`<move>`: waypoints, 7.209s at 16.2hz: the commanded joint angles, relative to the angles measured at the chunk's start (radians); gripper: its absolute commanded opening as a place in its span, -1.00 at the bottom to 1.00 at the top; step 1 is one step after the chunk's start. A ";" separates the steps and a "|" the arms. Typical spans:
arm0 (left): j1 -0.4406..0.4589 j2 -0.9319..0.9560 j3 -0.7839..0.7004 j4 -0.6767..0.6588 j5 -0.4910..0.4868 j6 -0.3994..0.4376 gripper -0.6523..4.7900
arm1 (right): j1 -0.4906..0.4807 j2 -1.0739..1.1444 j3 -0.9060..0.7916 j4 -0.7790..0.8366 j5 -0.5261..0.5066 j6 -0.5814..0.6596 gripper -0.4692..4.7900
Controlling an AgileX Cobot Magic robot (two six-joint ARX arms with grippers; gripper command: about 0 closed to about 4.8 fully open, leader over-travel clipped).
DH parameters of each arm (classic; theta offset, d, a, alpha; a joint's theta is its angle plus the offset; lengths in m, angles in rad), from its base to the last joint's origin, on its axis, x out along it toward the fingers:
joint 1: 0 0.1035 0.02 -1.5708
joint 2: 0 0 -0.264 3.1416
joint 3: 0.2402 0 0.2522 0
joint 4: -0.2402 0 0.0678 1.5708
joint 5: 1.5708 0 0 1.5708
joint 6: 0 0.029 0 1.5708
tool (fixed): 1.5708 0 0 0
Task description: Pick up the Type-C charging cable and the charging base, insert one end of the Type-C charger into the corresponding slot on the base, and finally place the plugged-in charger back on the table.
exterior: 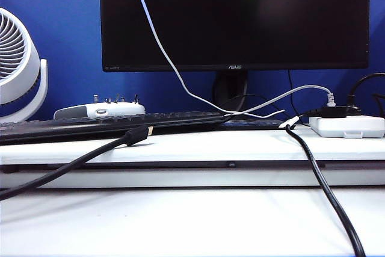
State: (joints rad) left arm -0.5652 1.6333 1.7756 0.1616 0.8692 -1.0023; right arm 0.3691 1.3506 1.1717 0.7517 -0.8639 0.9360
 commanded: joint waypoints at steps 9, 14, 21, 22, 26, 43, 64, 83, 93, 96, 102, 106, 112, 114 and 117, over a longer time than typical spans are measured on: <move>0.034 -0.007 0.006 0.019 0.006 0.034 -0.68 | -0.004 -0.005 0.005 -0.008 0.006 0.003 -0.82; 0.034 -0.006 0.006 0.019 0.010 0.034 -0.68 | -0.003 -0.004 0.005 -0.022 0.044 0.002 -0.82; 0.034 -0.006 0.006 0.008 0.007 0.046 -0.68 | -0.003 -0.005 0.005 0.010 0.013 0.013 -0.82; 0.034 -0.006 0.006 0.008 0.006 0.048 -0.68 | -0.003 -0.005 0.005 0.028 0.009 0.027 -0.82; 0.033 -0.006 0.006 0.011 -0.001 0.049 -0.68 | -0.003 -0.004 0.005 0.030 0.010 0.036 -0.82; 0.027 -0.006 0.006 -0.018 0.007 0.049 -0.69 | -0.003 -0.004 0.005 -0.008 0.021 0.034 -0.82; 0.013 -0.005 0.006 -0.064 0.109 0.158 -0.70 | -0.003 -0.005 0.005 0.129 0.193 0.050 -0.82; 0.007 -0.005 0.006 -0.210 0.236 0.270 -0.70 | -0.005 -0.005 0.005 0.236 0.287 0.073 -0.82; 0.007 -0.005 0.006 -0.235 0.285 0.273 -0.70 | -0.021 -0.005 0.005 0.259 0.366 0.133 -0.82; 0.007 -0.005 0.006 -0.236 0.301 0.274 -0.70 | -0.026 -0.005 0.005 0.266 0.376 0.112 -0.82; 0.007 -0.005 0.006 -0.265 0.320 0.318 -0.70 | -0.047 -0.005 0.005 0.264 0.397 0.156 -0.82; 0.007 -0.005 0.006 -0.265 0.296 0.318 -0.70 | -0.047 -0.005 0.005 0.263 0.338 0.157 -0.32; 0.007 -0.005 0.006 -0.265 0.294 0.318 -0.70 | -0.047 -0.005 0.005 0.239 0.268 0.164 0.18; 0.007 -0.005 0.006 -0.265 0.260 0.318 -0.70 | -0.047 -0.005 0.005 0.236 0.227 0.165 0.27; 0.010 -0.005 0.006 -0.265 0.209 0.319 -0.70 | -0.047 -0.005 0.005 0.238 0.177 0.164 0.53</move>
State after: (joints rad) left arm -0.5476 1.6203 1.8004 0.0143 0.9951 -0.6994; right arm 0.3351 1.3659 1.1435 0.8967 -0.8154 1.0718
